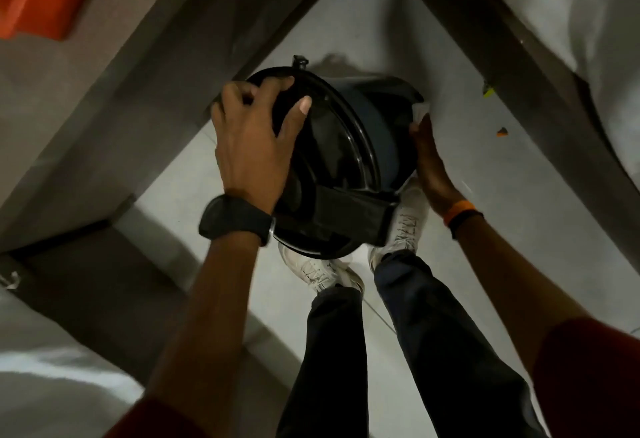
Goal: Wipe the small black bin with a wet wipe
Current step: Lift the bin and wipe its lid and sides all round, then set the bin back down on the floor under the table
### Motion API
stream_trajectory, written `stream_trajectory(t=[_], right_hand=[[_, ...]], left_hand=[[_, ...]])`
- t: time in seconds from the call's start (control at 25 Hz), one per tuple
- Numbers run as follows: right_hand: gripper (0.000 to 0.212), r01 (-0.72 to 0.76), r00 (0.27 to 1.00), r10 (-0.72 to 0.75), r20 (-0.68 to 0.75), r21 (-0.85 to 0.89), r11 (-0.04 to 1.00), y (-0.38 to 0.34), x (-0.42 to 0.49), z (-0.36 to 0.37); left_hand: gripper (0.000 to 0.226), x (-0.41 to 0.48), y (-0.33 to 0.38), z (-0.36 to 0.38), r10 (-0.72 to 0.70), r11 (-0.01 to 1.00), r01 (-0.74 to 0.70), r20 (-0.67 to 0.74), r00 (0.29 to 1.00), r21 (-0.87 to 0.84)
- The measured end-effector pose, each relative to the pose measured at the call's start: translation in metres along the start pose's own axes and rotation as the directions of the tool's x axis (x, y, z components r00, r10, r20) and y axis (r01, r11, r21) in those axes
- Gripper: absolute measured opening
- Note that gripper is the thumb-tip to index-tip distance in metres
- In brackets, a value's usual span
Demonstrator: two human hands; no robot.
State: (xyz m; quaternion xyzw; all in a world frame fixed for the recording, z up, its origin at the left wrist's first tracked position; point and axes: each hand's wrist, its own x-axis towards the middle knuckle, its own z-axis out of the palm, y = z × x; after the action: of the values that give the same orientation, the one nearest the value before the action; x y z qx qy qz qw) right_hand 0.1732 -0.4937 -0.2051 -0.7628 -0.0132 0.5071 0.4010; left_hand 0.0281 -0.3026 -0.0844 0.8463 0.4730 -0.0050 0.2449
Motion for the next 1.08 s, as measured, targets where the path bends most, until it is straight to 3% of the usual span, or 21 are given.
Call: stream_trajectory(t=[0.08, 0.2, 0.28, 0.36, 0.48, 0.56, 0.72, 0.84, 1.08], right_hand=[[0.06, -0.003, 0.998, 0.001, 0.064, 0.03, 1.0, -0.02, 0.021, -0.009], [0.031, 0.042, 0.997, -0.045, 0.061, 0.049, 0.998, -0.05, 0.038, -0.009], [0.02, 0.147, 0.989, -0.148, 0.022, 0.021, 0.989, -0.067, 0.045, -0.002], [0.026, 0.195, 0.978, -0.193, -0.079, 0.022, 0.981, -0.087, 0.049, 0.003], [0.012, 0.216, 0.965, -0.18, -0.189, 0.193, 0.957, -0.114, 0.049, 0.006], [0.011, 0.147, 0.98, -0.098, -0.172, 0.297, 0.943, -0.119, 0.038, 0.013], [0.017, 0.106, 0.994, -0.104, -0.023, 0.269, 0.957, -0.115, 0.015, 0.05], [0.014, 0.165, 0.986, -0.153, -0.073, 0.211, 0.963, -0.133, 0.023, 0.077], [0.019, 0.195, 0.98, -0.195, 0.033, 0.006, 0.981, -0.157, 0.051, 0.104]], left_hand=[[0.048, 0.023, -0.015, -0.007, 0.099, 0.983, -0.085, 0.079, 0.992, -0.165], [0.06, 0.045, -0.031, -0.008, 0.091, 0.949, -0.019, 0.215, 0.972, -0.314], [0.053, 0.049, -0.044, -0.002, 0.032, 0.935, 0.033, 0.177, 0.984, -0.352], [0.037, 0.04, -0.058, 0.008, -0.018, 0.894, 0.053, 0.081, 0.997, -0.444], [0.024, 0.012, -0.071, 0.018, -0.2, 0.781, 0.159, 0.0, 0.98, -0.604], [0.026, -0.003, -0.08, 0.021, -0.408, 0.665, 0.292, -0.007, 0.913, -0.687], [0.036, -0.02, -0.11, 0.022, -0.72, 0.378, 0.432, 0.033, 0.693, -0.819], [0.037, -0.032, -0.121, 0.021, -0.771, 0.189, 0.451, 0.153, 0.619, -0.872], [0.038, -0.057, -0.118, 0.029, -0.786, -0.041, 0.449, 0.306, 0.537, -0.892]])
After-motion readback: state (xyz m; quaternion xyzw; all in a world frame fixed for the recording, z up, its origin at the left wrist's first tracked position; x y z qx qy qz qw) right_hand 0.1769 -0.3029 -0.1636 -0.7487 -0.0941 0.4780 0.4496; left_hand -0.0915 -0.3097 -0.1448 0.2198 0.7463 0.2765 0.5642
